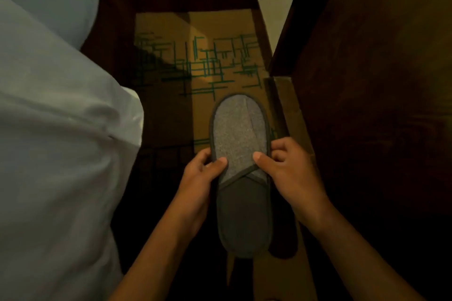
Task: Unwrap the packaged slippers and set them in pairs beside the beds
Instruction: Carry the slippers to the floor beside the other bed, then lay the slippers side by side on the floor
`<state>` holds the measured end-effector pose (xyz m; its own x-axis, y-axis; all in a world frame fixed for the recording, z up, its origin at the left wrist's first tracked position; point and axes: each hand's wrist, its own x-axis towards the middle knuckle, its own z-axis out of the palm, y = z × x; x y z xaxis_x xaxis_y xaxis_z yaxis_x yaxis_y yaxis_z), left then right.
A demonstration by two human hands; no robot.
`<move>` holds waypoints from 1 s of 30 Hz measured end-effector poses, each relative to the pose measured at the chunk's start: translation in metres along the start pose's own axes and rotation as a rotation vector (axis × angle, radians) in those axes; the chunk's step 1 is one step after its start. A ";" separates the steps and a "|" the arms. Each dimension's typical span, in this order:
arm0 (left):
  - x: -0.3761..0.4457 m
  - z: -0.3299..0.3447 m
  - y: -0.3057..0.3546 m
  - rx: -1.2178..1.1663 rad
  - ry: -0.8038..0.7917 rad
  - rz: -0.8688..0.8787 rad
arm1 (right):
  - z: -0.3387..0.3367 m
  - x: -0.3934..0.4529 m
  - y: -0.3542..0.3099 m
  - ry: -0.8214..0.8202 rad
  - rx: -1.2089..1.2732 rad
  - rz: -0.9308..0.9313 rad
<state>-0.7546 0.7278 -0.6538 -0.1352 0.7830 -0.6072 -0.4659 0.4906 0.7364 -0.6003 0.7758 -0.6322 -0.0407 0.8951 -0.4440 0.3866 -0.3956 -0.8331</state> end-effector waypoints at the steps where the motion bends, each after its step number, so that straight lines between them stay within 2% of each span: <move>1: 0.010 -0.003 -0.011 0.003 -0.015 -0.009 | 0.005 0.010 0.016 -0.001 -0.003 0.007; 6: 0.057 -0.021 -0.055 0.021 -0.031 -0.033 | 0.027 0.050 0.081 -0.001 0.052 -0.040; 9: 0.079 -0.024 -0.069 -0.057 -0.057 -0.071 | 0.034 0.064 0.102 -0.020 0.109 -0.038; 14: 0.109 -0.026 -0.073 -0.287 -0.199 -0.278 | 0.044 0.088 0.118 -0.027 0.219 -0.070; 17: 0.116 -0.030 -0.075 -0.194 -0.222 -0.227 | 0.051 0.092 0.121 -0.048 0.181 -0.091; 21: 0.107 -0.038 -0.090 -0.144 -0.236 -0.235 | 0.056 0.078 0.130 -0.121 0.291 0.020; 24: 0.107 -0.040 -0.094 -0.088 -0.271 -0.207 | 0.058 0.076 0.135 -0.194 0.331 0.033; 30: 0.124 -0.044 -0.094 0.021 -0.384 -0.127 | 0.055 0.080 0.143 -0.168 0.396 0.035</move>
<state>-0.7660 0.7623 -0.8110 0.2608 0.7999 -0.5405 -0.4390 0.5969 0.6715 -0.5991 0.7800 -0.8047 -0.1958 0.8469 -0.4944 0.0080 -0.5027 -0.8644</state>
